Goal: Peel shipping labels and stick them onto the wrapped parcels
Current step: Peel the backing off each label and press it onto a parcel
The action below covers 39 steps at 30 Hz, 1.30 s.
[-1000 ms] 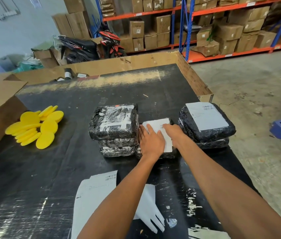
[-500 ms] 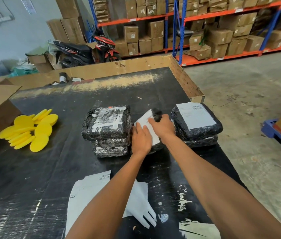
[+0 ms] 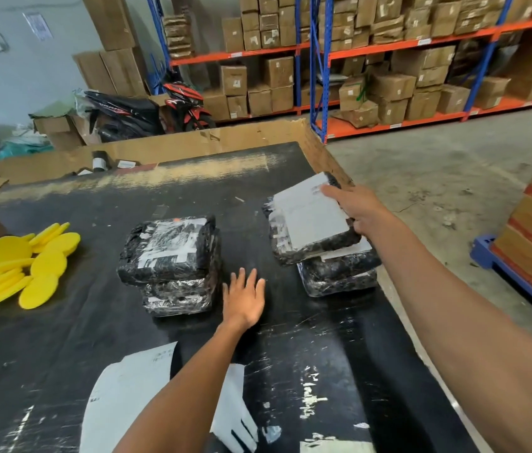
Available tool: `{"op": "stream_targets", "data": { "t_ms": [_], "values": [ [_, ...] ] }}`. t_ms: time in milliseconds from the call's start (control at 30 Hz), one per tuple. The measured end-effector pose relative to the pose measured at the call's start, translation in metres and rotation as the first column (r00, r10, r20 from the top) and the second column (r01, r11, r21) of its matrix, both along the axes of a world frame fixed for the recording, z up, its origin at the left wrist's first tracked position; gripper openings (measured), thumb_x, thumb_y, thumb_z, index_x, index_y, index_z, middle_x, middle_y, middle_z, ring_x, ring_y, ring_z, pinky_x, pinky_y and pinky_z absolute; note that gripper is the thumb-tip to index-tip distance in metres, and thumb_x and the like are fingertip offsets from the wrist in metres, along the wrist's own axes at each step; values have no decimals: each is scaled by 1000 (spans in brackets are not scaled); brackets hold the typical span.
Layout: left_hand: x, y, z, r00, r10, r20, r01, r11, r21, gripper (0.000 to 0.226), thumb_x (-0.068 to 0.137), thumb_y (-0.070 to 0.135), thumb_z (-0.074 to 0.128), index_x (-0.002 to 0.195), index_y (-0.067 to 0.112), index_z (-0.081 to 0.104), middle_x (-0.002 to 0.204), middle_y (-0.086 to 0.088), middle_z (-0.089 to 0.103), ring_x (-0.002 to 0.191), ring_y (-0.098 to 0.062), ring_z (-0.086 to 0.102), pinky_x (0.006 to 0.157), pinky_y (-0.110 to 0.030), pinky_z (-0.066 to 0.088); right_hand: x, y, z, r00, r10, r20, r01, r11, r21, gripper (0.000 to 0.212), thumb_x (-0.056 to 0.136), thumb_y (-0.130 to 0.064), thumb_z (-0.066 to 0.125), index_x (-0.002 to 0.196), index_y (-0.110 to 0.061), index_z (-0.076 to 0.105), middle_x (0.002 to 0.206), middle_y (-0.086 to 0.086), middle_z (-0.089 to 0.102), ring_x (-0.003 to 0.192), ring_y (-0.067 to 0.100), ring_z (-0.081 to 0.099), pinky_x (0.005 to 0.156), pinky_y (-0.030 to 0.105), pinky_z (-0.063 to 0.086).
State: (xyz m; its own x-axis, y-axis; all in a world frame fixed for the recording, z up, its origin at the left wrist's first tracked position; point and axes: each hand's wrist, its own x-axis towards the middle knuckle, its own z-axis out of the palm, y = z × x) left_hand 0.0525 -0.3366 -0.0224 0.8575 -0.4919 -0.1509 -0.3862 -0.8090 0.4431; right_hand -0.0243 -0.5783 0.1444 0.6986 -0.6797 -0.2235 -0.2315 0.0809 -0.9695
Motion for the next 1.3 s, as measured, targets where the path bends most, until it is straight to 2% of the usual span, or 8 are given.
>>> {"op": "stream_targets", "data": {
  "t_ms": [167, 433, 567, 700, 833, 933, 1133, 1300],
  "values": [
    [-10, -5, -12, 984, -39, 171, 2, 978, 209, 63, 105, 54, 15, 161, 27, 5, 169, -6, -3, 155, -29, -6, 125, -47, -4, 32, -107, -90, 992, 43, -121, -36, 998, 52, 121, 13, -76, 88, 117, -17, 68, 118, 9, 73, 105, 29, 71, 94, 57, 56],
    [-11, -7, -11, 978, -27, 206, -20, 975, 223, 62, 105, 53, 16, 161, 27, 6, 169, -5, 0, 155, -28, -4, 125, -47, -2, 2, -86, -53, 981, 73, -177, -75, 997, -4, 94, 40, -68, 80, 113, -9, 69, 112, 16, 74, 108, 33, 70, 90, 46, 55],
    [-12, -8, -11, 980, -29, 199, -15, 976, 217, 62, 105, 53, 17, 161, 27, 7, 169, -6, 0, 155, -28, -4, 125, -47, -3, -21, -62, -24, 979, 82, -186, -93, 994, -52, 56, 79, -49, 76, 111, -3, 68, 105, 10, 74, 98, 30, 72, 89, 46, 59],
    [-8, -5, -10, 985, -42, 165, 8, 979, 202, 62, 105, 52, 21, 161, 28, 10, 169, -6, 1, 155, -29, -3, 125, -47, -2, -26, -48, -19, 954, 37, -298, -148, 922, -358, 38, 99, -45, 52, 86, -11, 61, 98, 16, 68, 96, 34, 64, 67, 34, 42],
    [-2, 2, -4, 993, -81, 88, 66, 984, 166, 60, 106, 46, 30, 160, 26, 15, 169, -8, 1, 155, -31, -2, 124, -46, -1, -28, -24, -11, 855, -148, -497, -207, 781, -589, 44, 104, -33, 33, 134, -11, 56, 140, 19, 52, 123, 41, 53, 97, 44, 42],
    [2, 12, 4, 988, -150, 22, 146, 979, 142, 60, 106, 39, 38, 160, 20, 19, 168, -10, 4, 155, -32, 1, 124, -47, 3, -34, -9, -8, 811, -206, -548, -239, 738, -631, 42, 102, -21, 33, 138, -10, 53, 143, 19, 50, 126, 41, 51, 102, 47, 40],
    [-3, 59, 39, 973, -226, -37, 224, 973, -54, 33, 101, 26, 53, 131, 15, 64, 133, -8, 65, 125, -26, 57, 104, -30, 41, -40, 79, -21, 930, -299, -213, -86, 387, -918, 35, 97, -26, 51, 127, -14, 63, 141, 11, 52, 126, 34, 47, 101, 45, 39],
    [-8, 141, 59, 977, -211, 14, 209, 955, -209, 26, 101, 14, 52, 117, 18, 71, 113, 4, 71, 101, -13, 63, 84, -22, 43, -53, 209, -58, 998, -15, -54, -35, 602, -798, 19, 97, -21, 55, 111, -16, 66, 115, 7, 61, 108, 25, 58, 90, 39, 49]
  ]
}}
